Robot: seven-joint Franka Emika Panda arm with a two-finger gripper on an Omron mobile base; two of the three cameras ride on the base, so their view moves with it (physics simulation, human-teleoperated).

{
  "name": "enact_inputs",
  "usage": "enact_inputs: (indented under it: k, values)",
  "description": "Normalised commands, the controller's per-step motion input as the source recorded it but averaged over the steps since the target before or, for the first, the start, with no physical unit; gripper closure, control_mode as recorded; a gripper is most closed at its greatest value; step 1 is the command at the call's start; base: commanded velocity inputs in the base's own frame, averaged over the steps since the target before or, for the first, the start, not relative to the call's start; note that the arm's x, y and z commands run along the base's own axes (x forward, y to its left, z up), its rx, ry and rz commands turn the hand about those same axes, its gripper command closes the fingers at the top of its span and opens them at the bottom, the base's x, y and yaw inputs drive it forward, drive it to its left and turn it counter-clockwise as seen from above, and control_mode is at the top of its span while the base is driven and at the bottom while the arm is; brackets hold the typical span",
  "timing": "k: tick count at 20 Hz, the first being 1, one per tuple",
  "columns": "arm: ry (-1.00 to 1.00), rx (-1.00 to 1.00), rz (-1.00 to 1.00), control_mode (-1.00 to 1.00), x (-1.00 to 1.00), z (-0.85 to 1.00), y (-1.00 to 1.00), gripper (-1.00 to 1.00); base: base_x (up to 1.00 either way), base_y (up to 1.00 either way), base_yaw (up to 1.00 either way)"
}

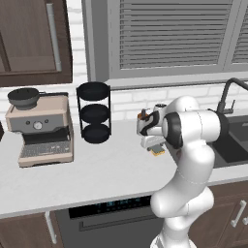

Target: Pick the pan and sponge and place them into the sink. Then turn on the water.

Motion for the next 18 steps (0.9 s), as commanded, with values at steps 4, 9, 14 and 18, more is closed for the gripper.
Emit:
enact_inputs:
  k: [4, 9, 14, 18]
  values:
    - [0.0, 0.0, 0.01, -1.0, 0.12, -0.2, 0.0, -1.0, 0.0, 0.0, 0.0]
    - [0.0, 0.0, 0.0, -1.0, 0.01, -0.22, 0.0, -1.0, 0.0, 0.0, 0.0]
    - [0.0, 0.0, 0.0, -1.0, 0.0, -0.11, 0.0, -1.0, 0.0, 0.0, 0.0]
    - [0.0, 0.0, 0.0, -1.0, 0.0, 0.0, 0.0, -1.0, 0.0, 0.0, 0.0]
